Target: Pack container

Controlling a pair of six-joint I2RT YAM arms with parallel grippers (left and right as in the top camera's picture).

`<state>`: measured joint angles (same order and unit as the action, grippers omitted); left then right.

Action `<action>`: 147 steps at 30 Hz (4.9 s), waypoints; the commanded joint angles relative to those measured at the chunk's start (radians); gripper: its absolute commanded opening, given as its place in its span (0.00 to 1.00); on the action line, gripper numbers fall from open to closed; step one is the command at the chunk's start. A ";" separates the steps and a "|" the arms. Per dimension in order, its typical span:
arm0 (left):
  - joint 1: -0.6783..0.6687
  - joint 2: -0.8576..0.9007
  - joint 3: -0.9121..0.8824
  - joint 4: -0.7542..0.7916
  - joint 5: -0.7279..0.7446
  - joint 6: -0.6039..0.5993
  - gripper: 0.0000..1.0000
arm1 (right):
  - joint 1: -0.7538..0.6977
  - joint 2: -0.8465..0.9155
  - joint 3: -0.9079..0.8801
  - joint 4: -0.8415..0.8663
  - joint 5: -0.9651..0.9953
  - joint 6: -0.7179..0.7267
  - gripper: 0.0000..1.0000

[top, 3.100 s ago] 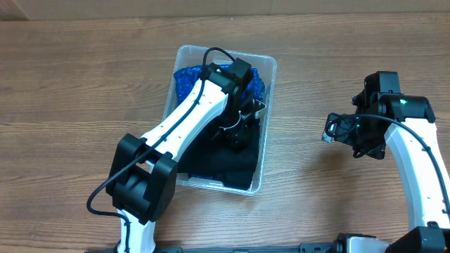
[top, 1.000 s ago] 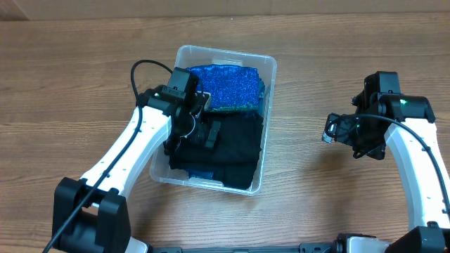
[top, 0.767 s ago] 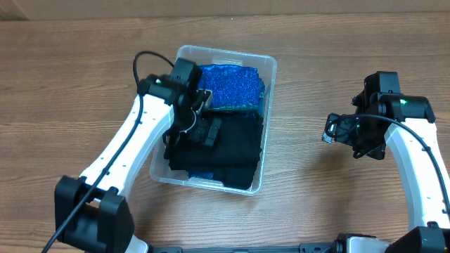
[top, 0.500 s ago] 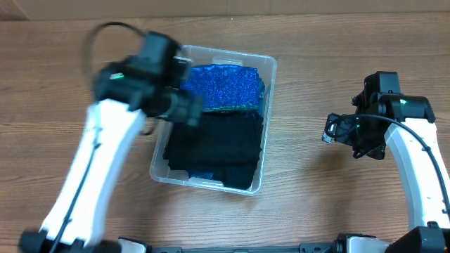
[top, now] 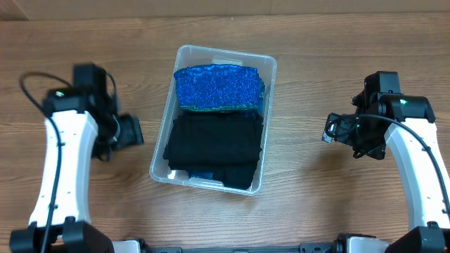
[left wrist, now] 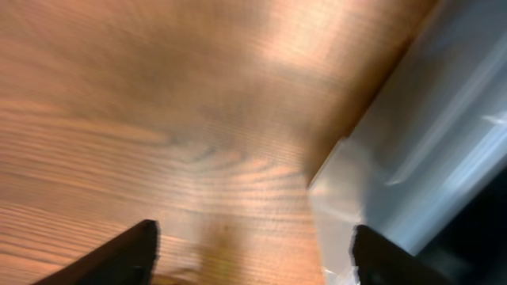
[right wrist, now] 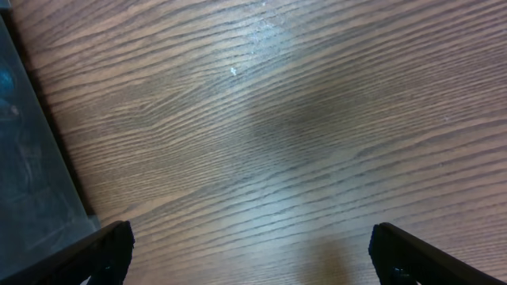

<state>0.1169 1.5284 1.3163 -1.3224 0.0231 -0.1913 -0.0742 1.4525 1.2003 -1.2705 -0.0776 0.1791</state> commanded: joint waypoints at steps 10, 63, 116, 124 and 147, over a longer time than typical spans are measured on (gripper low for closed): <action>-0.076 0.001 -0.187 0.124 0.344 0.029 0.58 | -0.003 -0.003 0.003 0.004 0.006 -0.003 1.00; 0.081 -0.496 0.105 0.292 0.148 0.309 1.00 | 0.000 -0.412 0.130 0.334 0.024 -0.160 1.00; 0.081 -0.990 -0.169 -0.043 0.199 0.301 1.00 | 0.011 -1.444 -1.016 1.149 -0.239 -0.232 1.00; 0.081 -0.990 -0.169 -0.043 0.199 0.301 1.00 | 0.011 -1.445 -1.190 1.404 -0.122 -0.236 1.00; 0.081 -0.990 -0.169 -0.043 0.199 0.301 1.00 | 0.012 -1.438 -1.190 1.204 -0.122 -0.235 1.00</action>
<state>0.1917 0.5449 1.1496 -1.3663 0.2062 0.0895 -0.0692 0.0185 0.0181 -0.0708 -0.2092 -0.0540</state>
